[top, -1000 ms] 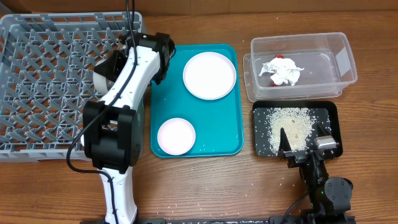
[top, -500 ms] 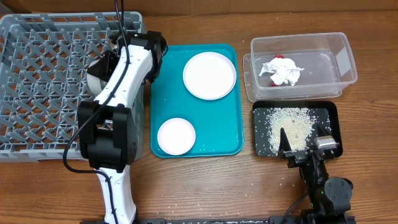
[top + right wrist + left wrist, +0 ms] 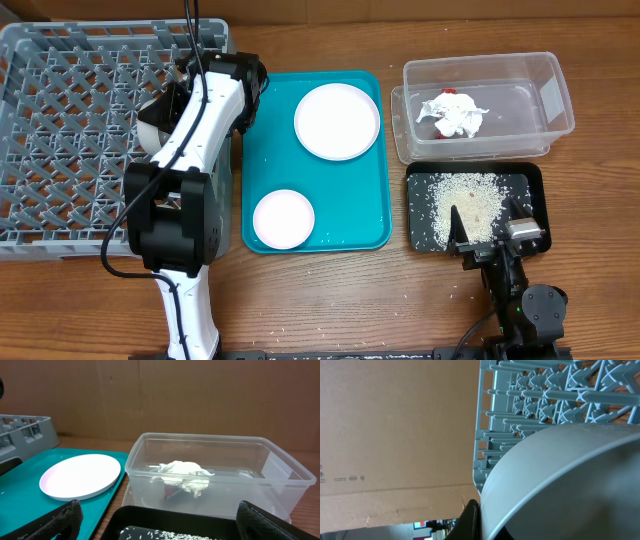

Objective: Sort waste into correct bins and load items into the dishwasher
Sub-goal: 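Lift the grey bowl and stand it upright in the dish rack, then reach the left gripper to the pink-rimmed bowl and grasp its rim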

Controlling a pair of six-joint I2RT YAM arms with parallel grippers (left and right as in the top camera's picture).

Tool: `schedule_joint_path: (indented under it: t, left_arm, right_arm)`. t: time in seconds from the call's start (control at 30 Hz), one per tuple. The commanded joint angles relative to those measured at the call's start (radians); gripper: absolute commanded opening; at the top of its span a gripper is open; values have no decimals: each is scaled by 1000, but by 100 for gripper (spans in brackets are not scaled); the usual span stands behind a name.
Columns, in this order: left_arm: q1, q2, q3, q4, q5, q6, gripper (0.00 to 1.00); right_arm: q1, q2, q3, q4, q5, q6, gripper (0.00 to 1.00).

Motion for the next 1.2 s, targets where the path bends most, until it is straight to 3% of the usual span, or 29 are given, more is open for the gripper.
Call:
schedule_joint_path:
  t: [0.0,0.27,0.57,0.83,1.03,1.17]
  left_arm:
    - [17,16,-5,4,-68,-32,4]
    - [32,25,-5,86,42,-32,4]
    - [-4,42,-5,36,63,-25,4]
    - [-51,42,-5,14,164,-26,5]
    - [-86,36,14,-64,320,-55,22]
    - [-120,24,74,-106,435,-48,15]
  right_arm:
    - [-8,-12,-11,8,2,-1,100]
    - [-8,-12,-11,8,2,0,100]
    - [-8,-12,-11,8,2,-1,100]
    - [-8,-12,-11,9,2,-1,100]
    - [-8,-12,-11,8,2,-1,100]
    - [-8,-12,-11,9,2,-1,100]
